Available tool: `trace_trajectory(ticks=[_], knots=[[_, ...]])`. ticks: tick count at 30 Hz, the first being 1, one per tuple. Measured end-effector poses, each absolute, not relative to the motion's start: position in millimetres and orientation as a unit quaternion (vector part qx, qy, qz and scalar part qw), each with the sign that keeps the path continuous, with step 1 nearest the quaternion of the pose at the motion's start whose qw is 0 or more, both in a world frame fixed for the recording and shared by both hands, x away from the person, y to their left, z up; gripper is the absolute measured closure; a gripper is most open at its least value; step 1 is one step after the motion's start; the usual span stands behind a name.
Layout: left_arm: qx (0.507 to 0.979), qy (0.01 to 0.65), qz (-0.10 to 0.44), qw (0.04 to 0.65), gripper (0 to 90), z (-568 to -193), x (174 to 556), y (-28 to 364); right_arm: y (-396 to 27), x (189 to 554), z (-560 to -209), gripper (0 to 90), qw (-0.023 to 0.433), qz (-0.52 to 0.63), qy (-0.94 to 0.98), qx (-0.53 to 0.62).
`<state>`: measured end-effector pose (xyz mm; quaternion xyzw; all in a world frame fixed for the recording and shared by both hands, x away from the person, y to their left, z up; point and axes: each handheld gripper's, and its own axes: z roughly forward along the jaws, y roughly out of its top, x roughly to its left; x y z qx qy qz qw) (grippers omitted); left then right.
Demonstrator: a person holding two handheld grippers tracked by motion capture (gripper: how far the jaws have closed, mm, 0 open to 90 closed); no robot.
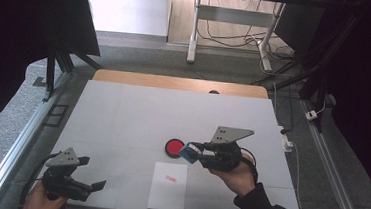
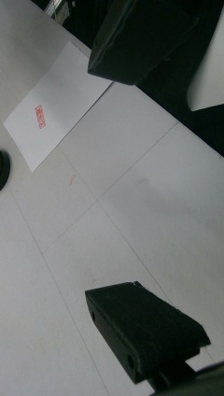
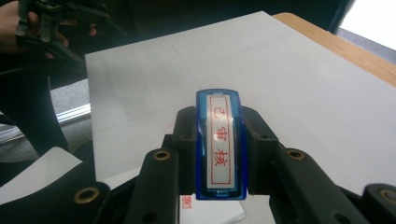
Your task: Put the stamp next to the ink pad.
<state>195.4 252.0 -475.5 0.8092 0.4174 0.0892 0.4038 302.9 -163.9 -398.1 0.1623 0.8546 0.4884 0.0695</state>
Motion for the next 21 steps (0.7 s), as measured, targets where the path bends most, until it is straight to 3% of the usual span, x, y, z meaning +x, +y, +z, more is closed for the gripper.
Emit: trace_trajectory(ticks=[21], knots=[[0.81, 0.423, 0.084, 0.398, 0.0, -477, 197, 253, -192, 322, -406, 70.6, 0.113, 0.456, 0.854, 0.223]])
